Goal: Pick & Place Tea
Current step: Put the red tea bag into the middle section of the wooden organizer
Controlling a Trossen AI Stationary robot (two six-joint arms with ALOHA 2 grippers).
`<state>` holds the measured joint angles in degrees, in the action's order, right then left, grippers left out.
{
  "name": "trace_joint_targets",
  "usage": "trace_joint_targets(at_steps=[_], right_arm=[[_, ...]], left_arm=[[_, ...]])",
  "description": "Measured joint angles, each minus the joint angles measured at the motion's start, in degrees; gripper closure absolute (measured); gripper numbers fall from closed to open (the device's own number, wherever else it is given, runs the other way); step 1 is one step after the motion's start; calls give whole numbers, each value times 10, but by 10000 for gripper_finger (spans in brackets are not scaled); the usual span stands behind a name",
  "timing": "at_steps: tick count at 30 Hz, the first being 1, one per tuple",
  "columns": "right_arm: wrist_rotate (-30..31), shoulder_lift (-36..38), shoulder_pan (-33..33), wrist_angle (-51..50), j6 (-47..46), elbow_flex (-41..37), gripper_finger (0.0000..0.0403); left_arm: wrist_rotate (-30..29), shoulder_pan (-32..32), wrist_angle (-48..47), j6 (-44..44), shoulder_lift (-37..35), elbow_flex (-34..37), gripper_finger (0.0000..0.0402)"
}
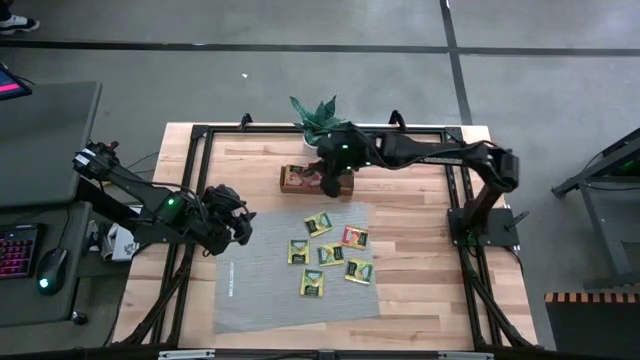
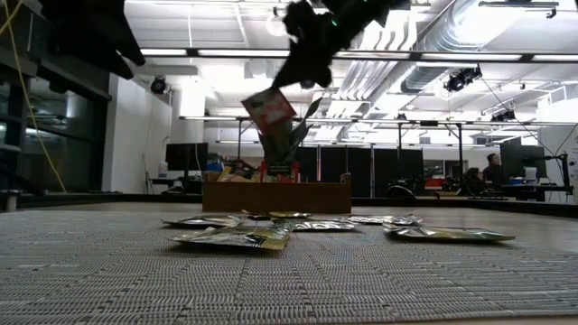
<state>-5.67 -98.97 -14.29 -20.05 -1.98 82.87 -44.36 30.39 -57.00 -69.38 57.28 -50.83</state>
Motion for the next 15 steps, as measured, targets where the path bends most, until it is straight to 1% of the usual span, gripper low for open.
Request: trace_joint_targets(at_steps=[3, 6, 9, 13, 15], right_arm=[[7, 43, -4, 106, -29, -102, 403], [9, 75, 2, 253, -54, -199, 403], [45, 85, 14, 388, -89, -264, 403], [112, 78, 39, 462, -123, -316, 403], [133, 78, 47, 473, -129, -325, 403]], left_arm=[[-7, 0, 0, -5, 0, 0, 188], [-22, 0, -1, 1, 0, 0, 188], [-59, 0, 0, 16, 0, 0, 188], [-122, 0, 4, 21, 0, 0, 188], [-136, 0, 4, 34, 0, 0, 188]])
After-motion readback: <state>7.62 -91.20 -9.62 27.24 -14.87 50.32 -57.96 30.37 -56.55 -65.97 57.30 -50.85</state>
